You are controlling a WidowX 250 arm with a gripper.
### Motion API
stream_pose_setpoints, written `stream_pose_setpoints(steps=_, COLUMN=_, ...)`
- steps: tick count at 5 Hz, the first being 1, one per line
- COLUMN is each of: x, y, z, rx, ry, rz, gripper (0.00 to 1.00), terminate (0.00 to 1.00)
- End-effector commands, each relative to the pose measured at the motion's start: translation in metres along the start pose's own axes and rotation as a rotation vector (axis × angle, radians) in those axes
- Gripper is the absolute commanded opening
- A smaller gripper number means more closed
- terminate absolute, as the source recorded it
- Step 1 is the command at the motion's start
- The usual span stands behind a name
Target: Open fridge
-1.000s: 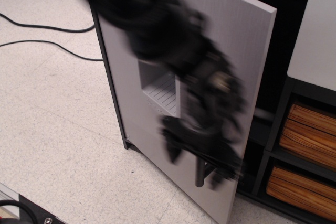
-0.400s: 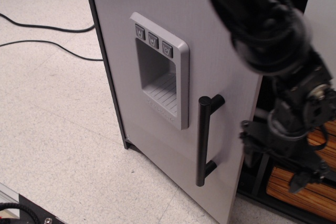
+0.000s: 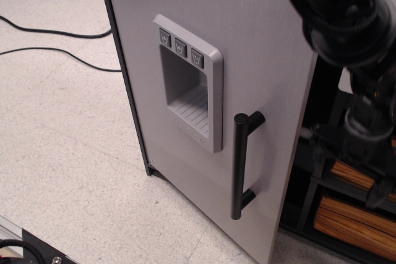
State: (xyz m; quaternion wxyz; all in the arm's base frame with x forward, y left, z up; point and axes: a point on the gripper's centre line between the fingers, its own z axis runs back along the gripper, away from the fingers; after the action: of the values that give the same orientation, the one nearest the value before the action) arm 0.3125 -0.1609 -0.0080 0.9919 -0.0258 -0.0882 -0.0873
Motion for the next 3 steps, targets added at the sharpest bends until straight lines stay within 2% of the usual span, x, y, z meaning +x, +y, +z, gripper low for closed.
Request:
stream_pose_setpoints(steps=1, x=0.019, y=0.044, z=0.039, rx=0.122, ry=-0.078, rz=0.135, gripper=1.0, terminate=0.0)
stream_pose_setpoints(steps=2, x=0.003, y=0.064, z=0.052, rx=0.121, ry=-0.018, rz=0.176, gripper=1.0, terminate=0.0)
stream_pose_setpoints(steps=3, x=-0.023, y=0.082, z=0.071, rx=0.121, ry=0.02, rz=0.252, gripper=1.0, terminate=0.0)
